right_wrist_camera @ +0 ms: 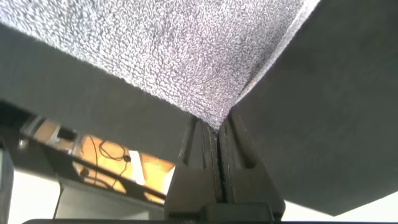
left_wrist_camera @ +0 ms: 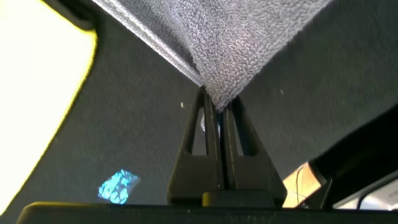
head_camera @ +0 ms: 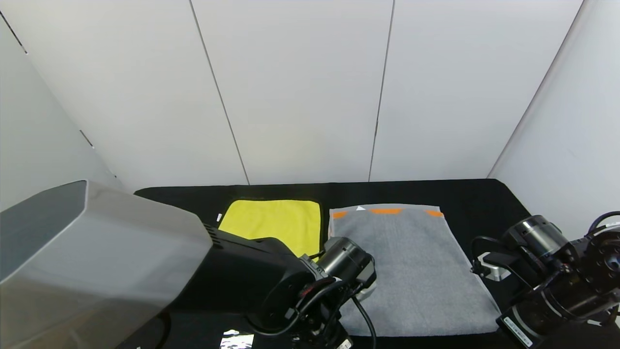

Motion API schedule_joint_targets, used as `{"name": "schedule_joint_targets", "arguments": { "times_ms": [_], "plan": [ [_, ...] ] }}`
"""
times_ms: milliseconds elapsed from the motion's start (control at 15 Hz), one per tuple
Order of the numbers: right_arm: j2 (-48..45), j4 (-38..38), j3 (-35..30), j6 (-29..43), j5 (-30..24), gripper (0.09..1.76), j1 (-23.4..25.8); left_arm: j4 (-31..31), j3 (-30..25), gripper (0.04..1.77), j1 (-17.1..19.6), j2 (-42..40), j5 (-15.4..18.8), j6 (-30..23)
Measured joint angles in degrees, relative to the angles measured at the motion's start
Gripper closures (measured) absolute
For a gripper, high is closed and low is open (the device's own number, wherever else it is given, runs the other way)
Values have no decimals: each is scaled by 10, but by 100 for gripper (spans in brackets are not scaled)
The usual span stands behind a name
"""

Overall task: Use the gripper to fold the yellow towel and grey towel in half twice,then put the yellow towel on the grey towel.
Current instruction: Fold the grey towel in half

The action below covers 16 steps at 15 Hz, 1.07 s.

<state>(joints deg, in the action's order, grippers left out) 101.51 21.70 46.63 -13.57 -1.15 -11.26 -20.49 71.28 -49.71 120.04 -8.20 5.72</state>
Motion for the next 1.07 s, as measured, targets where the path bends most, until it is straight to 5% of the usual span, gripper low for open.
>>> {"name": "schedule_joint_targets", "arguments": {
  "times_ms": [533, 1067],
  "plan": [
    [-46, -7, -14, 58, 3, 171, -17, 5, -17, 169, -3, -38, -2, -18],
    [-44, -64, 44, 138, 7, 171, -9, 9, 63, 169, 45, -51, 2, -52]
  ]
}}
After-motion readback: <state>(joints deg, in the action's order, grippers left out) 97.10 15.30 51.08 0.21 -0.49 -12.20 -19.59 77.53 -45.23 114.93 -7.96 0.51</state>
